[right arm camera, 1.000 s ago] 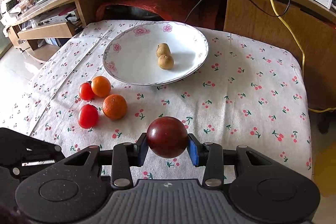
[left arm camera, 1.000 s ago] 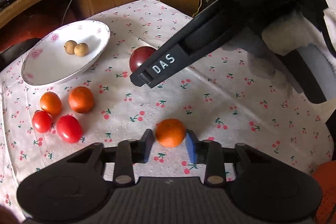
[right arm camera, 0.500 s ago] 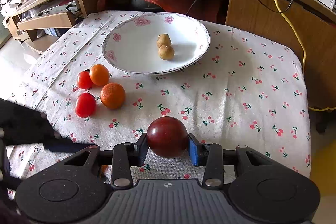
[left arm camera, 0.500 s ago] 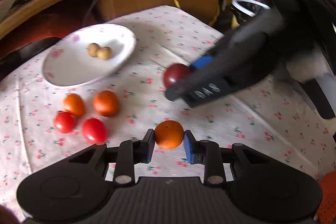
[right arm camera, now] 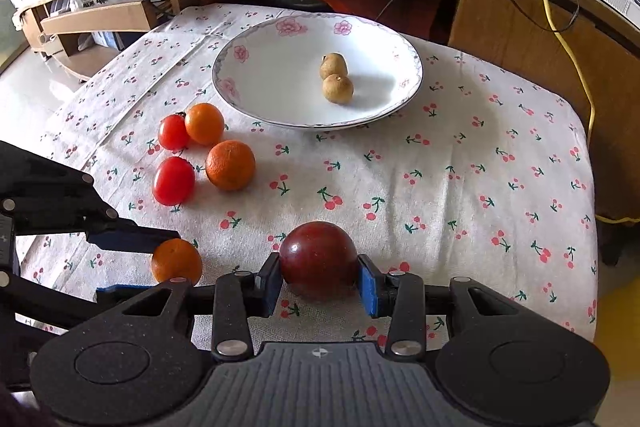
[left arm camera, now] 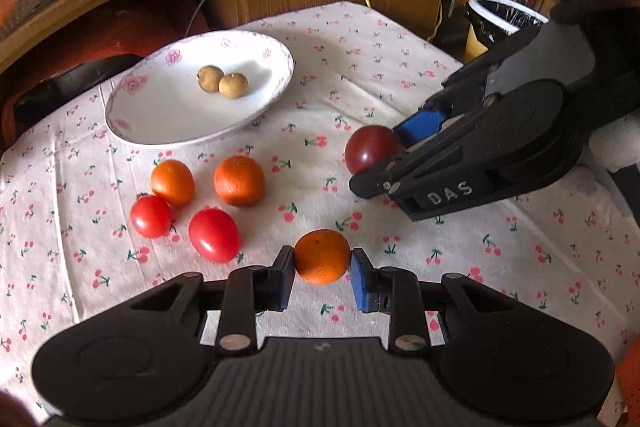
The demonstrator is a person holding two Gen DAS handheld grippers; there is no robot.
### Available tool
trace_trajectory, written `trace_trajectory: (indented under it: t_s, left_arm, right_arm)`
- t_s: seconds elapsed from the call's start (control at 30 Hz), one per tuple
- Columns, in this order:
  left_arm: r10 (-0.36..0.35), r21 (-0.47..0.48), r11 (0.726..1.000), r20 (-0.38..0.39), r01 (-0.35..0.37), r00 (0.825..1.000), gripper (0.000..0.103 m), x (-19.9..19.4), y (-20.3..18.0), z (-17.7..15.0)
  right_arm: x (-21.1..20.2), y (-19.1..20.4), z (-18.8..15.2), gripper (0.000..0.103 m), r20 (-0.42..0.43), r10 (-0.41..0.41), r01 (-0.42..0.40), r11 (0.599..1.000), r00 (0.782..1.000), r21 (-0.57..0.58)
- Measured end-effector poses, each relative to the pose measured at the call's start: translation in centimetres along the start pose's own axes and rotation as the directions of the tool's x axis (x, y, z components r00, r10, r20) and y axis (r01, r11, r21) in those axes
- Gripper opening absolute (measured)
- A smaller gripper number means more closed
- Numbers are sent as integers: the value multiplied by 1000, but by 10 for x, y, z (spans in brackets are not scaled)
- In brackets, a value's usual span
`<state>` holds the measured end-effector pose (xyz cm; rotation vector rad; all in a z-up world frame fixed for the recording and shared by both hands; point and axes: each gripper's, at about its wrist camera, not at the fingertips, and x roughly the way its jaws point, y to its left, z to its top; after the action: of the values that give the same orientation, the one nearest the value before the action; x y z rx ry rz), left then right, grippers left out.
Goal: Organize fruits
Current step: 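Carry the tangerine in the left tool to the bowl while the right tool carries the plum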
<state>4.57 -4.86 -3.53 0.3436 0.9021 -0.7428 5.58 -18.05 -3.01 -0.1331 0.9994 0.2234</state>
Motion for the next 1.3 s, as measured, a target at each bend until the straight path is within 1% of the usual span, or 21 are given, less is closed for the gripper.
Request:
trace_trajectory:
  t_s: [0.27, 0.43, 0.77, 0.87, 1.0, 1.3]
  left_arm:
    - [-4, 3, 1000, 2, 4, 1000, 39, 4, 0, -2]
    - [-2, 1, 1000, 3, 2, 1000, 40, 3, 1, -4]
    - [1, 16, 1000, -12, 0, 1000, 38, 1, -1, -1]
    - [-5, 18, 1000, -1, 5, 1000, 38, -2, 0, 1]
    - [-7, -5, 1000, 29, 7, 1000, 38, -9, 8, 8]
    - [21, -51, 999, 75, -17, 997, 38, -16, 25, 23]
  right_arm:
    - [0, -1, 0, 35, -2, 5, -5, 1000, 1000, 2]
    - [1, 1, 0, 36, -9, -7, 7, 1000, 1000, -15]
    - [1, 2, -1, 34, -10, -12, 12, 1000, 1000, -8]
    - [1, 2, -1, 34, -16, -9, 9, 1000, 1000, 2]
    - [-4, 2, 1, 34, -10, 2, -2, 1000, 1000, 22]
    - [-6, 4, 15, 34, 20, 21, -22, 999, 1000, 35]
